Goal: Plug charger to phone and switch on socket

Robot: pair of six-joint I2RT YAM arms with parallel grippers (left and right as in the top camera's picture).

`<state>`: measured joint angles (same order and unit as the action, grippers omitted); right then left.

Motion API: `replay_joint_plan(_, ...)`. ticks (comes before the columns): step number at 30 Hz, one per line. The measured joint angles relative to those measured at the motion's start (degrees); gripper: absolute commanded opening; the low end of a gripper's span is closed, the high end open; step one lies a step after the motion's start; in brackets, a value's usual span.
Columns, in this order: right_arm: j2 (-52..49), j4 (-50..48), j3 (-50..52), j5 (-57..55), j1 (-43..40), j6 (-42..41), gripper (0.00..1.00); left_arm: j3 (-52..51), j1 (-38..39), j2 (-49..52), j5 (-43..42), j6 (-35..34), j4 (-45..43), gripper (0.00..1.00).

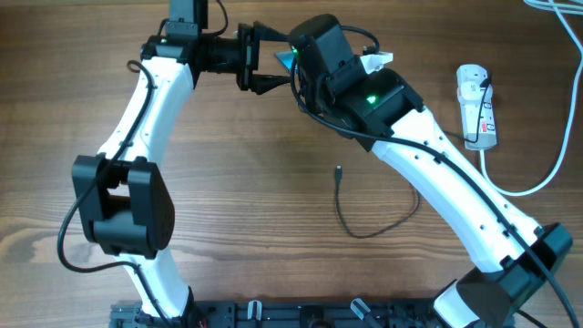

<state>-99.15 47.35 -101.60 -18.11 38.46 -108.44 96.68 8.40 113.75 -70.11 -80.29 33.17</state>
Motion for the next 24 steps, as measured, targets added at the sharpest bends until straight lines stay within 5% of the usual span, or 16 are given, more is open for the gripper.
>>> replay_joint_plan(16, -0.46, -0.74, 0.0, 0.07, 0.0, -0.2, 0.04, 0.0, 0.39, 0.0, 1.29, -1.38, -0.24, 0.38)
replay_joint_plan(24, -0.52, -0.74, 0.0, 0.07, 0.0, -0.22, 0.04, 0.0, 0.39, 0.0, 1.29, -1.46, -0.22, 0.31)
